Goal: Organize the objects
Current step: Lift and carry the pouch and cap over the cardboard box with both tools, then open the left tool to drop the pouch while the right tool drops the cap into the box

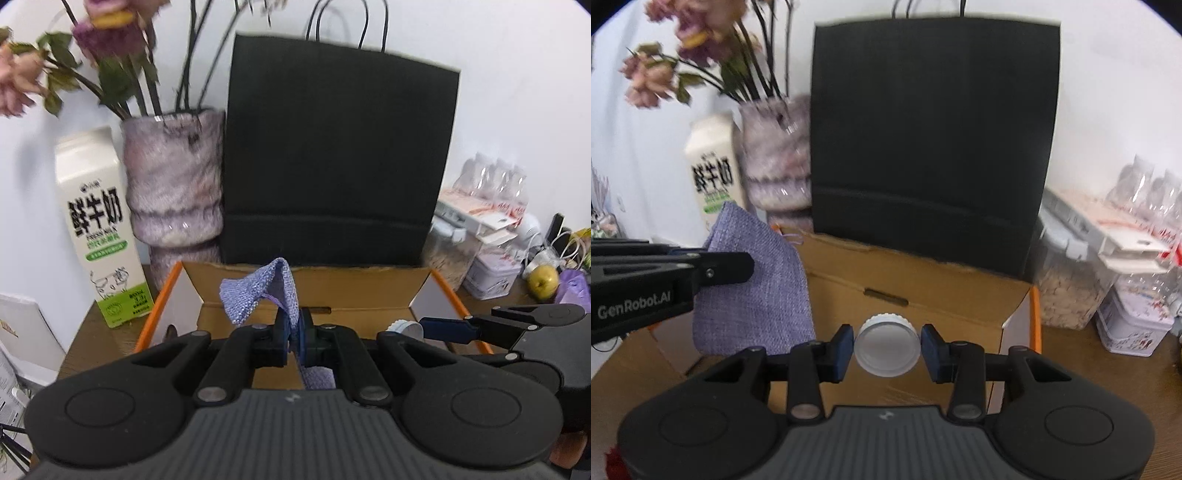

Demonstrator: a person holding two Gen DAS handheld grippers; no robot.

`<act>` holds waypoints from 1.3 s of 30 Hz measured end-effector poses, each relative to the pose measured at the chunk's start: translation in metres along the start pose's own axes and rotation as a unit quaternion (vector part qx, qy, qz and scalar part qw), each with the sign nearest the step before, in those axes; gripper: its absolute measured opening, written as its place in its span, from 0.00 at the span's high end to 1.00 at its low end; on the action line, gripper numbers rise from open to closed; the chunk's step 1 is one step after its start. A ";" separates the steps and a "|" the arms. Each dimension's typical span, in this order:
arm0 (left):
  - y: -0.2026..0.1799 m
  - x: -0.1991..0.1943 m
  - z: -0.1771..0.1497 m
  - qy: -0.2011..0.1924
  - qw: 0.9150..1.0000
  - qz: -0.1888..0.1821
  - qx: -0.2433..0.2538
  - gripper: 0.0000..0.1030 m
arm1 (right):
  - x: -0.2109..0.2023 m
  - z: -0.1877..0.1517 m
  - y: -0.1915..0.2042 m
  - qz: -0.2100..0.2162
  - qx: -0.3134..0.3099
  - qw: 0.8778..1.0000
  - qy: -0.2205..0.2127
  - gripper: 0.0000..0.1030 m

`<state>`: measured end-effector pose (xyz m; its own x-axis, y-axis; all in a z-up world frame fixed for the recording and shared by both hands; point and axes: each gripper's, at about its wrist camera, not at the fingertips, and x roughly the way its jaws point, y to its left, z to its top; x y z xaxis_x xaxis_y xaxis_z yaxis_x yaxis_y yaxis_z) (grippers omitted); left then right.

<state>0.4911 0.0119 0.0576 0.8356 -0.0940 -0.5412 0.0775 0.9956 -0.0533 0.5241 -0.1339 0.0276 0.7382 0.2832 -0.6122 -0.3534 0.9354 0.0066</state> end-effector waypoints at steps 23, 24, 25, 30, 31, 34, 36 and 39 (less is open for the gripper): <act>0.002 0.023 -0.006 -0.012 0.999 0.030 0.024 0.00 | 0.028 -0.014 -0.007 -0.027 0.002 0.999 0.038 0.00; 0.001 0.022 -0.006 -0.010 0.999 0.034 0.026 0.00 | 0.026 -0.014 -0.007 -0.028 0.003 0.999 0.038 0.00; 0.001 0.020 -0.006 -0.009 0.999 0.035 0.027 0.00 | 0.025 -0.014 -0.008 -0.028 0.004 0.999 0.037 0.00; -0.001 0.006 -0.006 -0.007 0.999 0.040 0.029 0.00 | 0.013 -0.015 -0.006 -0.025 0.005 0.999 0.033 0.00; -0.001 0.003 -0.006 -0.007 0.999 0.041 0.030 0.00 | 0.010 -0.015 -0.005 -0.024 0.003 0.999 0.033 0.00; -0.002 -0.008 -0.007 -0.007 0.999 0.045 0.030 0.00 | -0.001 -0.016 -0.002 -0.023 0.002 0.999 0.029 0.00; -0.003 -0.016 -0.007 -0.007 0.998 0.048 0.029 0.00 | -0.010 -0.016 -0.002 -0.023 0.003 0.999 0.024 0.00; -0.004 -0.031 -0.009 -0.008 0.998 0.051 0.025 0.00 | -0.025 -0.016 0.001 -0.021 0.004 1.000 0.018 0.00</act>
<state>0.4599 0.0110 0.0669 0.8486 0.0072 -0.5289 0.0188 0.9989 0.0438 0.4968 -0.1434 0.0304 0.7317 0.2361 -0.6395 -0.3177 0.9481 -0.0133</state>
